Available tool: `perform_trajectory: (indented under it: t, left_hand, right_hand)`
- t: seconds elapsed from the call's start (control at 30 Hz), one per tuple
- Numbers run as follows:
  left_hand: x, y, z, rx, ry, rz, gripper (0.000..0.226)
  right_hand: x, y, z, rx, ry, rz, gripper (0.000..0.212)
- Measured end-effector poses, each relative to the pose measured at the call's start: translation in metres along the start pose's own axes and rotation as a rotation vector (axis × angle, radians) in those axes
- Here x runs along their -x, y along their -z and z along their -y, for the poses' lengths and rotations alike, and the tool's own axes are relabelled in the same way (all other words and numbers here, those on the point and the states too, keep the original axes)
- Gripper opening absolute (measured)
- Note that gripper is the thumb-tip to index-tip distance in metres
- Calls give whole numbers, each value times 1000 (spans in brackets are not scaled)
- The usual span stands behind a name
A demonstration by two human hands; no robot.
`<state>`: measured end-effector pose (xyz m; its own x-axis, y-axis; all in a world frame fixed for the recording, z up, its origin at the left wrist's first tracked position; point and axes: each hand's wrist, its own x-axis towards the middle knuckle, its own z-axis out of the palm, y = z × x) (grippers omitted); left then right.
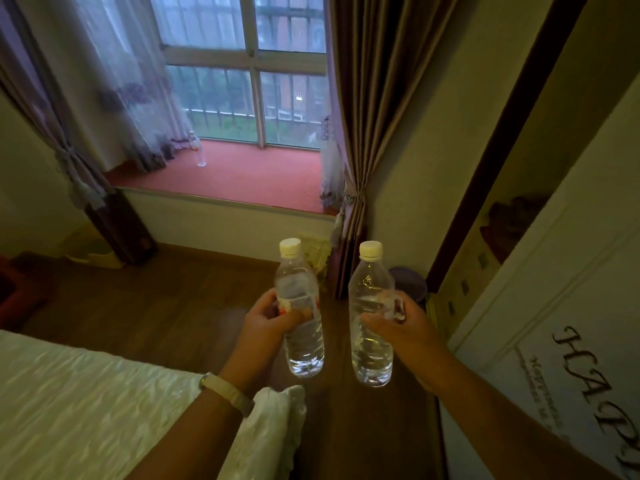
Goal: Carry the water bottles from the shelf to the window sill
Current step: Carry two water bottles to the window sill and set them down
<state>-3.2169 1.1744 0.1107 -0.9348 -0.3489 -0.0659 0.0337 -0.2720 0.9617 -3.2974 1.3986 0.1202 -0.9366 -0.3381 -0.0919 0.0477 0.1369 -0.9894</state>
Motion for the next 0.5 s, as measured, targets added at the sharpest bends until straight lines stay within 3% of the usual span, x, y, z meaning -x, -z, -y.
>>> perform_trajectory:
  t: [0.3, 0.5]
  left_hand:
    - [-103, 41, -28, 5, -1, -15, 51]
    - [-163, 51, -26, -8, 19, -65, 43]
  right_hand:
    - [-111, -34, 20, -39, 13, 0, 34]
    - [-190, -45, 19, -70, -1, 44, 38]
